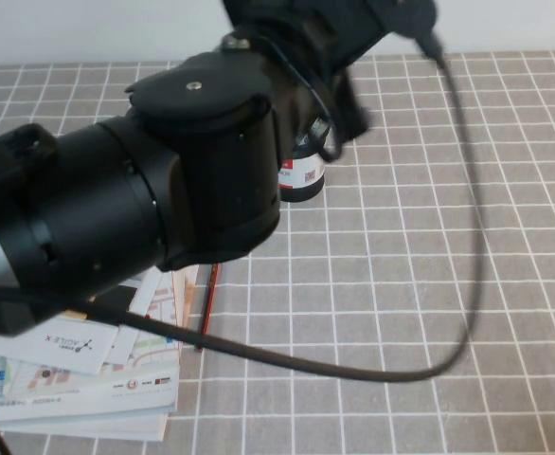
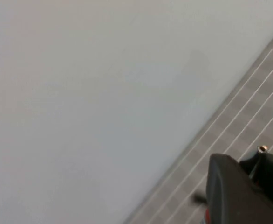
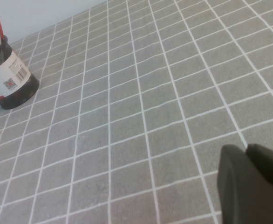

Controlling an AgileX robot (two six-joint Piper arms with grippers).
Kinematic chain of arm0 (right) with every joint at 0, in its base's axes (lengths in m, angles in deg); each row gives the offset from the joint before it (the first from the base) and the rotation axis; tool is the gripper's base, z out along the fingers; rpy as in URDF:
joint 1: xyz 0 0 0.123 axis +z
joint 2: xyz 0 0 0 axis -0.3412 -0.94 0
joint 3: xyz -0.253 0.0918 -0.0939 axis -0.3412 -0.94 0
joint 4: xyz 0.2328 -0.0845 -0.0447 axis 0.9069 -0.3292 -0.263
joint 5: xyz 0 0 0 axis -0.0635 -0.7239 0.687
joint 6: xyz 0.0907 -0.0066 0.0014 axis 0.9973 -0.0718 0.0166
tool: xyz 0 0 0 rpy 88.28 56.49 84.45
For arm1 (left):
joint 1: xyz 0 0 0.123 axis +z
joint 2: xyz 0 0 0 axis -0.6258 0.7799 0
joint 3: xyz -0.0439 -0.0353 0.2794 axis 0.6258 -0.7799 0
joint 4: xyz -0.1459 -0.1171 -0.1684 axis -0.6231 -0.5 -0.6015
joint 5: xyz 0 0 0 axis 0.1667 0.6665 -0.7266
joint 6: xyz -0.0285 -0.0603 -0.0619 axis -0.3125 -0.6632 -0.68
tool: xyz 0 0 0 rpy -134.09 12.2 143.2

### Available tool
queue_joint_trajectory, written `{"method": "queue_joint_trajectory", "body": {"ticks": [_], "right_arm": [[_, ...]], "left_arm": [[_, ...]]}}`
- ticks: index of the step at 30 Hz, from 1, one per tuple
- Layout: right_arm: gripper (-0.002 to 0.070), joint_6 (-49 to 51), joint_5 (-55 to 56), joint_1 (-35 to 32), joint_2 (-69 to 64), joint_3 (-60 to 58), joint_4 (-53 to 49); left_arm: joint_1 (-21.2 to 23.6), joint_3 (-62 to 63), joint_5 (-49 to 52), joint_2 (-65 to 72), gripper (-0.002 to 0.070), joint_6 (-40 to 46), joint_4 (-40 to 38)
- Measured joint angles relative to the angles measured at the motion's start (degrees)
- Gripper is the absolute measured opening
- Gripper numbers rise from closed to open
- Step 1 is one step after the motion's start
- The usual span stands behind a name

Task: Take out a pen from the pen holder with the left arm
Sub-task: 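Take a marker out of the pen holder and lay it on the table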

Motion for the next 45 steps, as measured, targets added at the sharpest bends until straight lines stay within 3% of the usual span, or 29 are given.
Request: {"method": "queue_joint_trajectory", "body": {"ticks": [6,12,16,21,26,29,31,34,39,41,45], "right_arm": [[-0.0013,0.0,0.0,0.0,0.0,0.0,0.0],[-0.0013,0.0,0.0,0.0,0.0,0.0,0.0],[-0.0013,0.0,0.0,0.0,0.0,0.0,0.0],[-0.0013,0.0,0.0,0.0,0.0,0.0,0.0],[-0.0013,0.0,0.0,0.0,0.0,0.0,0.0],[-0.0013,0.0,0.0,0.0,0.0,0.0,0.0],[-0.0013,0.0,0.0,0.0,0.0,0.0,0.0],[-0.0013,0.0,0.0,0.0,0.0,0.0,0.0],[-0.0013,0.0,0.0,0.0,0.0,0.0,0.0],[-0.0013,0.0,0.0,0.0,0.0,0.0,0.0],[-0.0013,0.0,0.0,0.0,0.0,0.0,0.0]], "left_arm": [[-0.2,-0.2,17.5,-0.2,0.0064,-19.5,0.0],[-0.2,-3.5,43.0,-0.4,0.0064,-37.0,3.5],[-0.2,-5.9,58.9,-0.4,0.0064,-61.9,24.8],[-0.4,-6.0,81.3,-0.4,0.0064,-102.2,61.3],[1.2,-6.0,97.3,-0.4,0.0064,-130.1,90.0],[3.7,-6.0,103.5,-0.4,0.0064,-136.2,98.2],[6.5,-6.0,104.7,-0.2,0.0064,-138.2,99.3],[13.0,-6.0,104.0,0.8,0.0064,-140.2,96.5],[25.5,-4.1,103.1,4.3,0.0064,-138.8,85.5],[28.1,-2.2,103.1,6.1,0.0064,-138.5,83.5],[29.1,4.3,103.6,10.2,0.0064,-139.9,84.1]]}}
